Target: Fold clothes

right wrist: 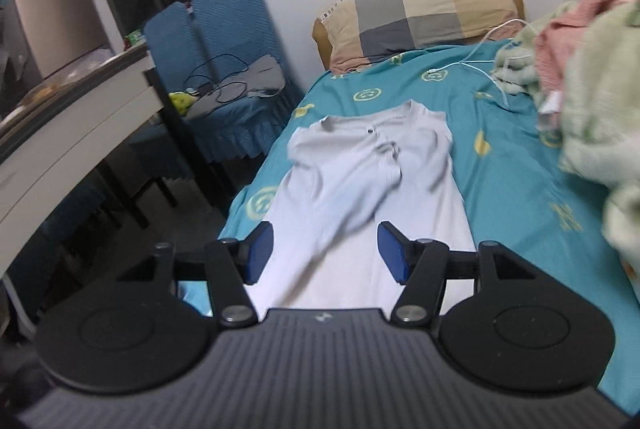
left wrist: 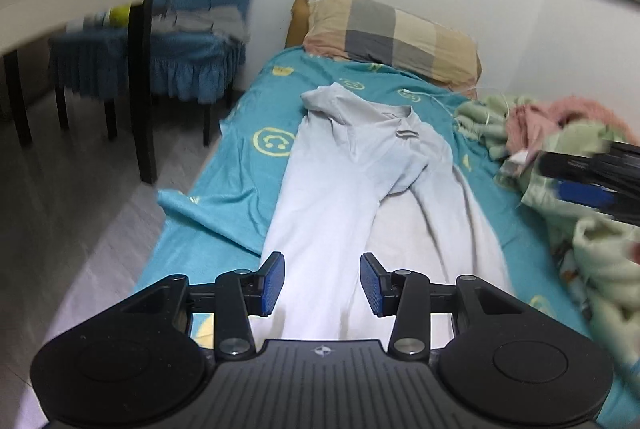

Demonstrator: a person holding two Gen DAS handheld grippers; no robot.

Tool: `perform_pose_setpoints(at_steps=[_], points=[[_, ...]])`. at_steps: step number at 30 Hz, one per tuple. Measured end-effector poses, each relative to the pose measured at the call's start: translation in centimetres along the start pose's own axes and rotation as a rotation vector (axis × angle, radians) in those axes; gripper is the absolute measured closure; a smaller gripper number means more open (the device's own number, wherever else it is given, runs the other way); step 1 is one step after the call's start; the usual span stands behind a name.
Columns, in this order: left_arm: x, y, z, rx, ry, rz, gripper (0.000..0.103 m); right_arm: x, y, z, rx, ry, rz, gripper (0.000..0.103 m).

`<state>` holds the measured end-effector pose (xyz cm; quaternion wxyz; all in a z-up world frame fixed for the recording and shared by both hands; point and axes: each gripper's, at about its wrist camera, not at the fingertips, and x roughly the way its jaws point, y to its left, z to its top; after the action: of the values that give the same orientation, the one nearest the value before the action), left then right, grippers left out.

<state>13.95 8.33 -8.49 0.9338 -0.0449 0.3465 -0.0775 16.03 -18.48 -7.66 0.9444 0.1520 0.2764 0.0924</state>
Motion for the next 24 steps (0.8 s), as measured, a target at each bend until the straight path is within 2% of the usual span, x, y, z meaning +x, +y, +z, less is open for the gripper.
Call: perform_pose_setpoints(at_steps=[5,10,12,16,24], points=[[0.5,-0.6,-1.2,0.054,0.079,0.059,0.059,-6.8,-1.1,-5.4,0.048,-0.061,0.019,0.043],[-0.1,-0.9,-1.8,0.149,0.151,0.097,0.058,-9.4,-3.8,-7.6,0.155,-0.026,-0.028,0.041],[-0.7,-1.1,-1.9,0.204,0.178,0.101,0.056,-9.5,-4.4,-7.7,0.181,-0.018,-0.022,0.041],[-1.9,-0.5,-2.3,0.229,0.281,0.112,0.056,-8.7,-5.2,-8.2,0.213,0.009,0.004,0.041],[-4.1,-0.4,-3.5,0.250,0.446,0.048,0.058,-6.9,-5.5,-8.6,0.244,0.093,0.034,0.041]])
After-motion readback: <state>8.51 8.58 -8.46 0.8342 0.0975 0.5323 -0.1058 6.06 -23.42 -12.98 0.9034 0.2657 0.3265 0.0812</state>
